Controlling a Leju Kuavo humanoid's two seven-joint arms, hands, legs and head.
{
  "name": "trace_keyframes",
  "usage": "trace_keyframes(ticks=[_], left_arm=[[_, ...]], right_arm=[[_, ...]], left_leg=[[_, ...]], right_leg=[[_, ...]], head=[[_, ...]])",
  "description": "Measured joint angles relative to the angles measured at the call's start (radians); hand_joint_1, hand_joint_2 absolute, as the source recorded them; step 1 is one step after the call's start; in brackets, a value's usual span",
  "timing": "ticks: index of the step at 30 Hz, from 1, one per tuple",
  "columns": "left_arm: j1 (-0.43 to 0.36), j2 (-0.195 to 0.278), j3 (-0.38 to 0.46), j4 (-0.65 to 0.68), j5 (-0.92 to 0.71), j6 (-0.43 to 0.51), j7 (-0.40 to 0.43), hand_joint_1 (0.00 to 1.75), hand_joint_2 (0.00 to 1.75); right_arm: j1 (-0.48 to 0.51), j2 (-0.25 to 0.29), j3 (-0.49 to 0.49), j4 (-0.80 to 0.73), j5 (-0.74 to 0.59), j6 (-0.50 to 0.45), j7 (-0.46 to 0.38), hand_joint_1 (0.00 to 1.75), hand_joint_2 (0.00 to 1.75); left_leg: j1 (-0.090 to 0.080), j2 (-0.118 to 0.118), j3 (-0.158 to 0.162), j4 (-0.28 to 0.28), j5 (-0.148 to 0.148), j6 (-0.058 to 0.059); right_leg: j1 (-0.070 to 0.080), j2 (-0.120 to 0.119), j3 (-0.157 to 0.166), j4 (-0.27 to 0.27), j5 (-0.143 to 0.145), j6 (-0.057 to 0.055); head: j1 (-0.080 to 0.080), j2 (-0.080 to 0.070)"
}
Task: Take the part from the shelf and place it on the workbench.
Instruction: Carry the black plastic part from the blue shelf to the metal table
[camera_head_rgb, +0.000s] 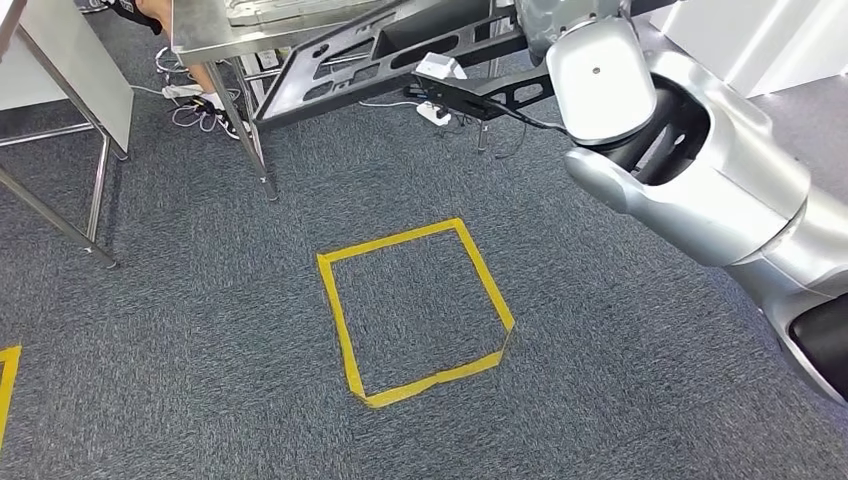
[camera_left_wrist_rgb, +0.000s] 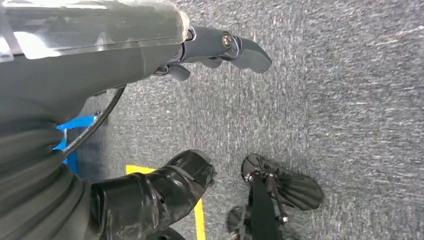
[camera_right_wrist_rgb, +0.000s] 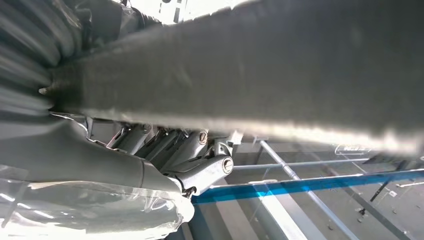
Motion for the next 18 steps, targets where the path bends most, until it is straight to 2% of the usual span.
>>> trace_keyframes(ticks=[1, 2, 5, 7, 8, 10, 11, 12, 13, 15, 16, 18], left_arm=[[0.0, 0.0, 0.0, 0.0, 0.001, 0.001, -0.001, 0.0, 1.75], [-0.001, 0.0, 0.0, 0.0, 0.001, 0.001, -0.002, 0.0, 1.75], [-0.001, -0.001, 0.0, 0.0, -0.001, 0.002, -0.009, 0.0, 1.75], [0.0, -0.002, 0.001, 0.0, -0.004, 0.003, -0.015, 0.0, 1.75], [-0.001, -0.002, 0.001, 0.0, -0.005, 0.004, -0.018, 0.0, 1.75], [-0.001, -0.002, 0.001, 0.0, -0.006, 0.006, -0.021, 0.0, 1.75], [-0.001, -0.002, 0.001, 0.0, -0.006, 0.006, -0.021, 0.0, 1.75], [-0.001, -0.002, 0.001, 0.0, -0.006, 0.006, -0.021, 0.0, 1.75], [0.0, -0.002, 0.001, 0.0, -0.006, 0.007, -0.021, 0.0, 1.75], [0.001, -0.002, 0.001, 0.0, -0.008, 0.008, -0.021, 0.0, 1.75], [0.001, -0.001, 0.001, 0.0, -0.009, 0.009, -0.021, 0.0, 1.75], [-0.001, 0.002, 0.001, 0.0, -0.01, 0.011, -0.022, 0.0, 1.75]], right_arm=[[-0.001, 0.0, 0.0, -0.001, 0.0, 0.0, 0.0, 1.75, 1.75], [-0.002, 0.001, 0.0, -0.001, 0.0, 0.0, 0.0, 1.75, 1.75], [-0.003, 0.002, 0.0, -0.002, -0.001, 0.001, 0.0, 1.75, 1.75], [-0.003, 0.002, 0.001, -0.002, -0.001, 0.002, -0.001, 1.75, 1.75], [-0.003, 0.002, 0.001, -0.002, -0.001, 0.003, -0.001, 1.75, 1.75], [-0.003, 0.003, 0.002, -0.002, -0.001, 0.003, -0.001, 1.75, 1.75], [-0.002, 0.004, 0.003, -0.002, -0.001, 0.003, -0.001, 1.75, 1.75], [0.0, 0.004, 0.005, -0.002, -0.002, 0.004, -0.001, 1.75, 1.75], [0.001, 0.004, 0.006, -0.002, -0.002, 0.004, -0.001, 1.75, 1.75], [0.002, 0.004, 0.006, -0.003, -0.003, 0.006, -0.001, 1.75, 1.75], [0.0, 0.004, 0.006, -0.004, -0.004, 0.006, -0.001, 1.75, 1.75], [-0.001, 0.004, 0.006, -0.004, -0.004, 0.007, -0.001, 1.75, 1.75]], left_leg=[[-0.001, 0.0, -0.004, 0.011, -0.006, -0.006], [-0.002, 0.0, -0.008, 0.018, -0.01, -0.011], [-0.001, 0.0, -0.015, 0.022, -0.012, -0.025], [0.002, -0.002, -0.027, 0.051, -0.036, -0.036], [0.004, -0.002, -0.045, 0.091, -0.061, -0.042], [0.007, -0.003, -0.099, 0.212, -0.12, -0.051], [0.008, -0.003, -0.124, 0.262, -0.135, -0.053], [0.008, -0.003, -0.137, 0.284, -0.132, -0.052], [0.008, -0.003, -0.132, 0.268, -0.112, -0.05], [0.006, -0.006, -0.079, 0.144, -0.042, -0.038], [0.003, -0.007, -0.048, 0.08, -0.019, -0.03], [-0.006, -0.008, -0.016, 0.008, -0.006, -0.015]], right_leg=[[0.0, -0.001, 0.027, -0.053, 0.017, -0.003], [0.002, -0.001, 0.041, -0.081, 0.021, -0.008], [0.006, 0.003, 0.04, -0.09, 0.022, -0.028], [0.004, 0.004, 0.041, -0.097, 0.027, -0.04], [0.002, 0.004, 0.042, -0.1, 0.029, -0.043], [0.003, 0.007, 0.041, -0.101, 0.03, -0.046], [0.003, 0.008, 0.04, -0.1, 0.03, -0.047], [0.004, 0.009, 0.041, -0.1, 0.029, -0.047], [0.005, 0.011, 0.041, -0.1, 0.029, -0.047], [0.006, 0.014, 0.043, -0.101, 0.028, -0.046], [0.007, 0.015, 0.044, -0.102, 0.028, -0.044], [0.006, 0.016, 0.045, -0.106, 0.031, -0.035]], head=[[-0.001, 0.0], [-0.001, 0.0], [-0.002, 0.0], [-0.005, 0.0], [-0.006, 0.0], [-0.008, 0.0], [-0.007, 0.0], [-0.007, 0.0], [-0.007, 0.0], [-0.007, 0.0], [-0.007, 0.0], [-0.007, 0.0]])
